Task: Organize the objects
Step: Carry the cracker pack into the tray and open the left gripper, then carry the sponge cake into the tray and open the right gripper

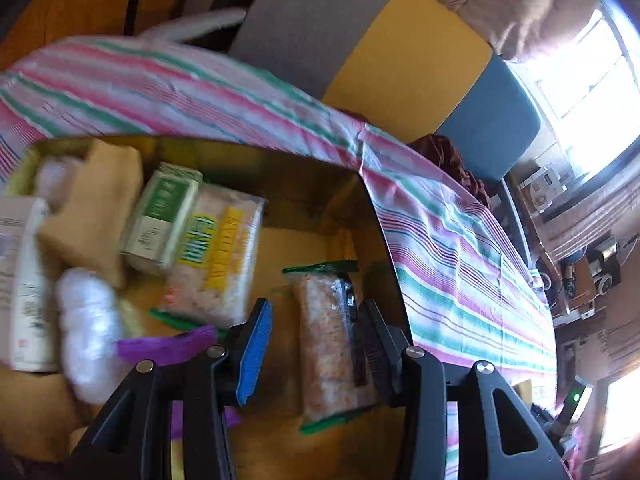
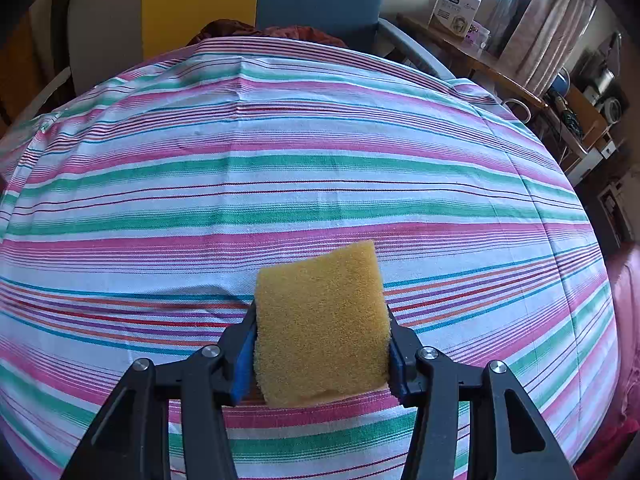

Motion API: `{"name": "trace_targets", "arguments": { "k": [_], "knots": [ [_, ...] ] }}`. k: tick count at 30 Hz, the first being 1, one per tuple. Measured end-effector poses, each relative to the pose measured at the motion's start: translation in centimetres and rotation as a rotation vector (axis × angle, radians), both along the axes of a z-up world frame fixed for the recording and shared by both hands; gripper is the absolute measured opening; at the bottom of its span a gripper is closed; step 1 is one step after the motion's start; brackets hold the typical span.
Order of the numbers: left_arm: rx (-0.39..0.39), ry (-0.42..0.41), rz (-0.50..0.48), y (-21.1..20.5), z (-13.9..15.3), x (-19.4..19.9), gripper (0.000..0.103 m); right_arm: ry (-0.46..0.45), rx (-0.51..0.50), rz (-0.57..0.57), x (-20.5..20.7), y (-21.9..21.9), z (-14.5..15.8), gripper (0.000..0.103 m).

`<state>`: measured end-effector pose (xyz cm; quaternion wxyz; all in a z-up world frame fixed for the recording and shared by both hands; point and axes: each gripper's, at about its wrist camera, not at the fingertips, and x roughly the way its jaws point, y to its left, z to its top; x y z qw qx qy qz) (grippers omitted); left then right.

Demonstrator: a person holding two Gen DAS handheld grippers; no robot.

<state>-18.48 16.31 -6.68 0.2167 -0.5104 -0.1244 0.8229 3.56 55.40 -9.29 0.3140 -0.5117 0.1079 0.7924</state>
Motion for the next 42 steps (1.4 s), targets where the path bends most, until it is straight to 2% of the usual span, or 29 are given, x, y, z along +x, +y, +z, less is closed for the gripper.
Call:
{"name": "trace_targets", "arguments": {
  "k": [7,12,16,21,25,28,31,34,39,42],
  "knots": [
    [-0.095,0.182,0.005,-4.0,2.9,6.4,0.045,-0.002,0.013,0.007,0.1,-0.2,0.1,0.053],
    [-0.153,0.233,-0.008,-6.6,3.4,9.9,0.045,0.002,0.014,0.010,0.2,-0.8,0.3,0.052],
    [-0.168,0.252,0.006,-8.6,3.7,11.3,0.045,0.040,-0.067,0.056,-0.3,-2.4,0.7,0.052],
    [-0.168,0.280,0.044,-10.9,4.1,12.4,0.045,0.147,-0.107,0.225,-2.7,-9.1,4.5,0.052],
    [-0.158,0.292,0.074,-12.4,4.4,12.8,0.045,0.271,-0.128,0.456,-5.5,-18.1,8.5,0.052],
    [-0.160,0.302,0.086,-13.2,4.4,13.1,0.045,0.326,-0.163,0.619,-7.2,-24.7,10.0,0.052],
    [-0.157,0.293,0.099,-14.1,4.3,13.4,0.045,0.315,-0.195,0.738,-9.4,-30.4,9.4,0.052],
    [-0.179,0.303,0.120,-14.7,4.1,13.5,0.045,0.257,-0.210,0.800,-11.2,-34.2,7.2,0.053],
    [-0.199,0.304,0.148,-15.4,3.8,13.3,0.045,0.143,-0.226,0.794,-13.3,-36.6,2.9,0.054],
    [-0.215,0.294,0.156,-15.4,3.4,13.2,0.045,0.126,-0.242,0.758,-13.1,-36.5,1.6,0.056]
  ]
}}
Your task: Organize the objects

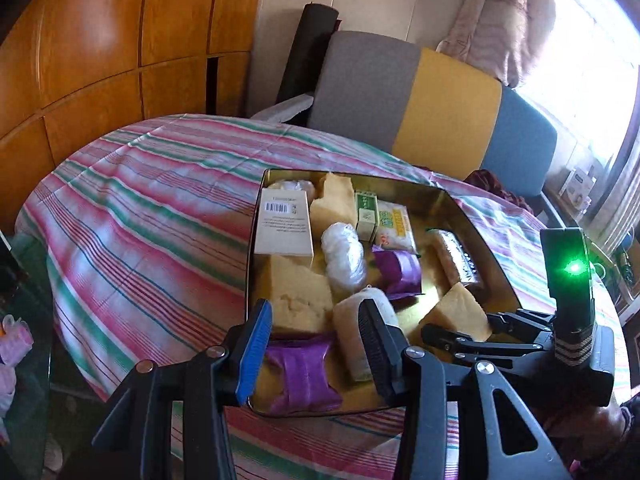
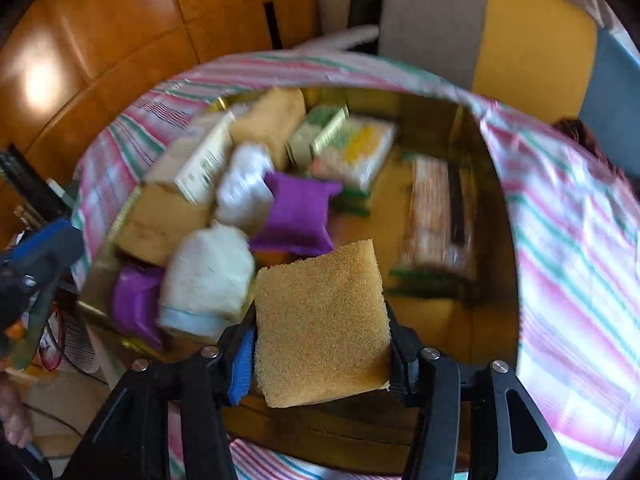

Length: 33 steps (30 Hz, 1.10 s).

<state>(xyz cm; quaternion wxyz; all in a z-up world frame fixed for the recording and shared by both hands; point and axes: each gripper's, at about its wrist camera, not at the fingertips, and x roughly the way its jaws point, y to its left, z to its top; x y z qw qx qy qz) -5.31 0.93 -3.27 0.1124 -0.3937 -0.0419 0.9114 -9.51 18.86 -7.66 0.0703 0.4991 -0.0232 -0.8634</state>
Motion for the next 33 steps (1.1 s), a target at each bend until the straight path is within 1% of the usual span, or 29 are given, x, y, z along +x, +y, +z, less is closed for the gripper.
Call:
{"name": "trace_targets", "arguments": {
  "k": [2,3,5,6,8,10,12,13,16,20,22,26,27,28,33],
  "knots": [
    [-0.020,-0.003,0.006,0.2,-0.3,0.0,0.045,-0.012,-0.019,-0.015,0.0,0.3,-0.7,0.062],
    [-0.028,-0.006,0.007,0.3,-0.4,0.1,0.046,-0.003,-0.028,-0.016,0.1,0.3,-0.8,0.065],
    [-0.048,-0.001,0.015,0.5,-0.5,0.2,0.047,0.006,-0.039,-0.015,0.5,0.3,-0.8,0.067],
    [-0.058,0.004,0.020,0.6,-0.4,0.3,0.047,0.006,-0.060,-0.014,0.6,0.3,-0.8,0.070],
    [-0.064,0.015,0.030,0.6,-0.1,0.6,0.047,0.012,-0.076,-0.015,0.8,0.8,-0.6,0.072],
    [-0.079,0.032,0.044,0.6,0.2,0.7,0.052,0.034,-0.076,-0.018,1.5,0.9,0.0,0.075],
    [-0.086,0.052,0.053,0.6,0.7,1.1,0.055,0.059,-0.078,-0.025,2.1,0.8,0.9,0.077],
    [-0.086,0.061,0.058,0.6,1.0,1.3,0.058,0.078,-0.068,-0.032,2.4,0.8,1.3,0.081],
    [-0.091,0.092,0.071,0.6,1.8,1.9,0.063,0.133,-0.046,-0.045,3.4,0.6,2.6,0.085],
    [-0.095,0.115,0.080,0.6,2.7,2.7,0.066,0.195,-0.003,-0.083,4.9,0.7,4.4,0.089],
    [-0.099,0.121,0.088,0.7,3.1,3.1,0.070,0.220,0.018,-0.117,5.8,0.9,5.0,0.093],
    [-0.118,0.129,0.090,1.3,3.4,3.8,0.074,0.261,0.063,-0.186,7.1,1.2,5.9,0.094],
    [-0.132,0.129,0.099,1.5,3.4,4.0,0.077,0.266,0.067,-0.202,7.4,1.4,6.1,0.094],
    [-0.145,0.123,0.103,1.7,3.3,4.1,0.079,0.269,0.072,-0.218,7.7,1.6,6.3,0.094],
    [-0.162,0.077,0.103,2.3,2.5,4.7,0.079,0.283,0.092,-0.280,8.7,2.4,6.8,0.094]
  ]
}}
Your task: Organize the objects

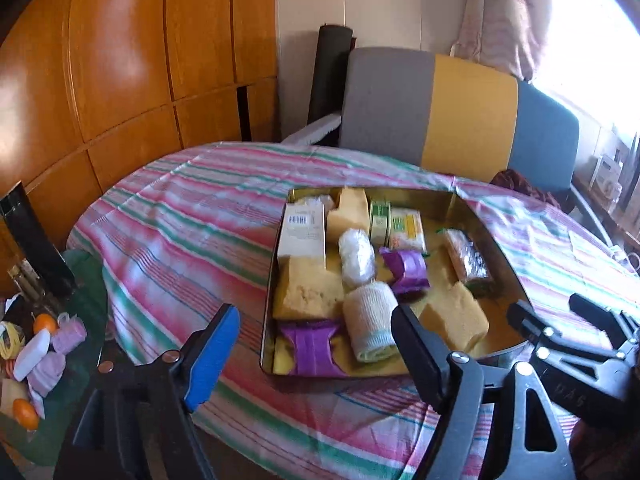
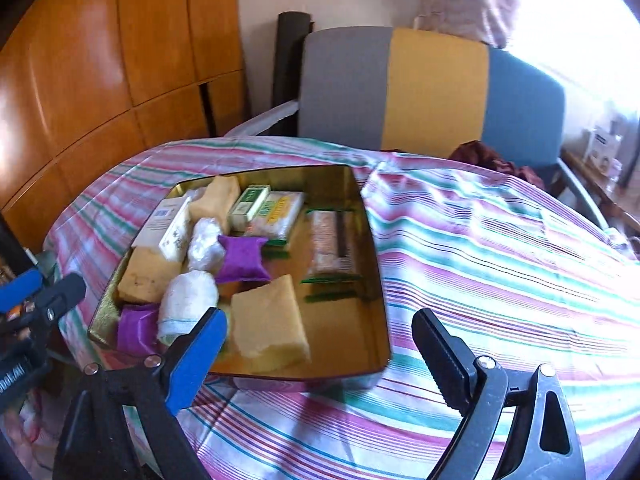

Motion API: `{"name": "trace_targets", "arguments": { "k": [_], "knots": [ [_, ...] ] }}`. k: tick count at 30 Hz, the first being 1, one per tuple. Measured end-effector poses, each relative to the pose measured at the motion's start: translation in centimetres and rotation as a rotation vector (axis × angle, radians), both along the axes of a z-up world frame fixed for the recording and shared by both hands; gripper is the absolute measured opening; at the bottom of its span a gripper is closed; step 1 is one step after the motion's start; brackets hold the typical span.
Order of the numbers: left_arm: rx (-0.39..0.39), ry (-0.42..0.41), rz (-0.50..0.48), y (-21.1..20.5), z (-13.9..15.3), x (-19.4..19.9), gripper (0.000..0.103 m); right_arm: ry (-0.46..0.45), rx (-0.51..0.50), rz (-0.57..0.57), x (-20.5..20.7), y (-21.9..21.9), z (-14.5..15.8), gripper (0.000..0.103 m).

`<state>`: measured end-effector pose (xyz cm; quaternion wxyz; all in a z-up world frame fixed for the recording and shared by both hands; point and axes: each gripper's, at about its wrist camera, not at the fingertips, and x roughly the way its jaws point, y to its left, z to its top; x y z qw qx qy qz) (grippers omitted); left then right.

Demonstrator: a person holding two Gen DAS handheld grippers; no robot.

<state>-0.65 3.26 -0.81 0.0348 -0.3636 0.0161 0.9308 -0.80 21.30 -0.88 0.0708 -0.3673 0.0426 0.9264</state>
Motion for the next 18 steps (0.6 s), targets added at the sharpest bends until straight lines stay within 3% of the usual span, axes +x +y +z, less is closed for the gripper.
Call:
{"name": "trace_targets", "arguments": {
  "k": [5,11,13,18],
  "knots": [
    [0.005,-0.017,-0.026,0.4,-0.5,0.4,0.079,0.005,0.003,-0.022,0.5,0.2,0.1,0.094],
    [0.037,0.038,-0.054,0.2,-0.1,1.0,0.079,0.011,0.015,-0.012,0.5,-0.4,0.3,0.094],
    [0.056,0.053,-0.052,-0.1,0.0,1.0,0.073,0.014,0.025,-0.010,0.5,-0.6,0.4,0.094],
    [0.084,0.046,-0.044,-0.4,0.0,0.7,0.071,0.015,0.064,-0.001,0.5,-1.6,0.8,0.094]
  ]
}}
